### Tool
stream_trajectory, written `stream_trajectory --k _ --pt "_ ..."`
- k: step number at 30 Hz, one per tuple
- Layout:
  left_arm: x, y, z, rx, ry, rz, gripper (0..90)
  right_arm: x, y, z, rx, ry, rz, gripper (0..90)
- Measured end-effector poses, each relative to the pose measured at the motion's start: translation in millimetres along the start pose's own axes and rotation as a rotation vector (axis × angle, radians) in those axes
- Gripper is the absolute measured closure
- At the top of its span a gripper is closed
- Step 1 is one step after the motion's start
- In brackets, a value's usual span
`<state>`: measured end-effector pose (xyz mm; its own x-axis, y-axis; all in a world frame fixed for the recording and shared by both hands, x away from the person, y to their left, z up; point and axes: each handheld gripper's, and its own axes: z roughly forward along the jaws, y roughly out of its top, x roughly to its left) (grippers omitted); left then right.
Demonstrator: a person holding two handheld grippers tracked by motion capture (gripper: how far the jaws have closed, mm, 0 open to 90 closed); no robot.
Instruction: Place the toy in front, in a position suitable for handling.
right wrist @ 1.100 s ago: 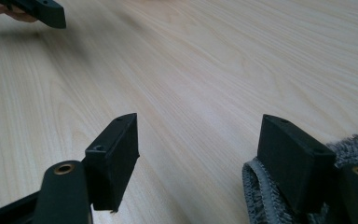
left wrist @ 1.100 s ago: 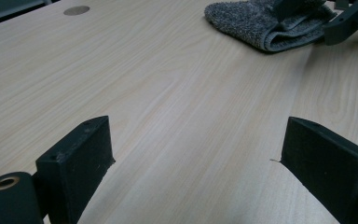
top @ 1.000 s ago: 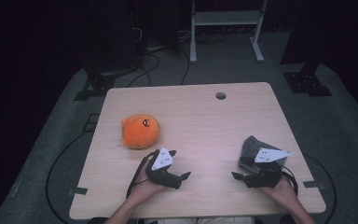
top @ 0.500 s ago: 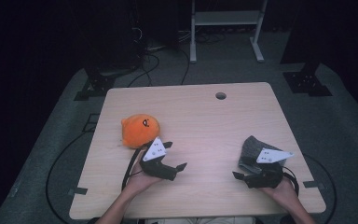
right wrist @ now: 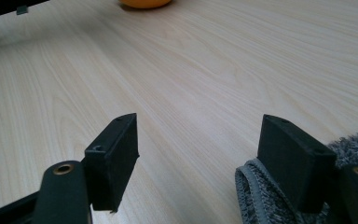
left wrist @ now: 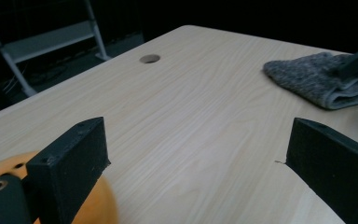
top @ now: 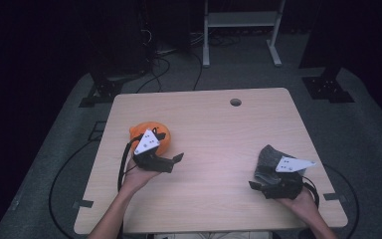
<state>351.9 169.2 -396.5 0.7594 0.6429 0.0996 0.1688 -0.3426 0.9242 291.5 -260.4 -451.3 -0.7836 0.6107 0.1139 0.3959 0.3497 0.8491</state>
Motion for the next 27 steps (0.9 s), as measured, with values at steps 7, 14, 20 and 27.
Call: stream_trajectory --k 7,14,20,27 --pt "28.2 -2.7 -13.5 -0.043 0.097 -0.041 4.8 1.2 0.2 0.5 0.002 0.010 -0.005 27.7" --pt "47.7 -15.2 -14.6 -0.004 0.186 -0.017 5.0 1.5 0.2 0.9 0.002 0.016 -0.006 27.5" --pt "63.5 -26.1 -12.0 0.031 0.215 -0.045 5.0 2.6 0.5 1.9 0.006 0.022 -0.008 27.5" --pt "74.7 -37.1 -3.3 0.087 0.221 -0.083 6.0 3.3 0.3 1.6 0.012 0.029 -0.007 27.7"
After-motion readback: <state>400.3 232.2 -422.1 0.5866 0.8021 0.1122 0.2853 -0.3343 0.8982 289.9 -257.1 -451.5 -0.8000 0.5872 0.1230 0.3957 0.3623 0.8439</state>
